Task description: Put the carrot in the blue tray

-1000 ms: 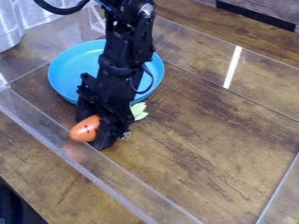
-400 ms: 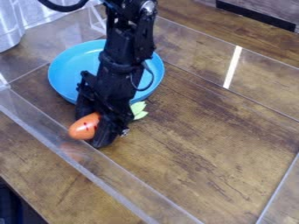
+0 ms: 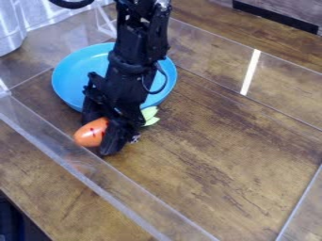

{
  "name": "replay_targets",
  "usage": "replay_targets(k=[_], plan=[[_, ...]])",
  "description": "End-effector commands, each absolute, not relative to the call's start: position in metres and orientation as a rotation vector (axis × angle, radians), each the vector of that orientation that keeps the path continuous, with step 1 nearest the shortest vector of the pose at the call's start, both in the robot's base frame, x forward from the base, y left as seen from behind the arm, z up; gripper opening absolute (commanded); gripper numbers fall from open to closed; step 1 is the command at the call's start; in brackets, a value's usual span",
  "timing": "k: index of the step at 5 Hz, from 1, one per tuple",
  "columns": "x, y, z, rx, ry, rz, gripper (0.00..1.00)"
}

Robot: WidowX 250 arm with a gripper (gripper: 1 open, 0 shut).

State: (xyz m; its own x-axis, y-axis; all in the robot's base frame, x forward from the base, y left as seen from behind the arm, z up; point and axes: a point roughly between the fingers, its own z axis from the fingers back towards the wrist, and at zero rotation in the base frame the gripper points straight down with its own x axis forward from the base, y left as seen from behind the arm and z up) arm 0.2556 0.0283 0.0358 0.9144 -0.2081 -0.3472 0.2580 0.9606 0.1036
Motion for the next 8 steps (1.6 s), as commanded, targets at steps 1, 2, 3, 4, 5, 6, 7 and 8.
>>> replay_targets(k=[1,2,3,4,5,6,7,8], plan=[[0.268,0.027,0.065,0.17,0.251,-0.243,0.0],[0.272,0.027,0.077,0.185,0.244,-0.244,0.0],[0.283,0.025,0.095,0.196,0.211,-0.236,0.0],[0.293,0.023,0.11,0.198,0.159,-0.21,0.0],[0.299,0.022,0.117,0.189,0.12,-0.2,0.0],[0.299,0.021,0.118,0.178,0.113,-0.204,0.0],[0.3,0.021,0.118,0.164,0.105,-0.207,0.0],[0.301,0.02,0.119,0.151,0.097,-0.21,0.0]])
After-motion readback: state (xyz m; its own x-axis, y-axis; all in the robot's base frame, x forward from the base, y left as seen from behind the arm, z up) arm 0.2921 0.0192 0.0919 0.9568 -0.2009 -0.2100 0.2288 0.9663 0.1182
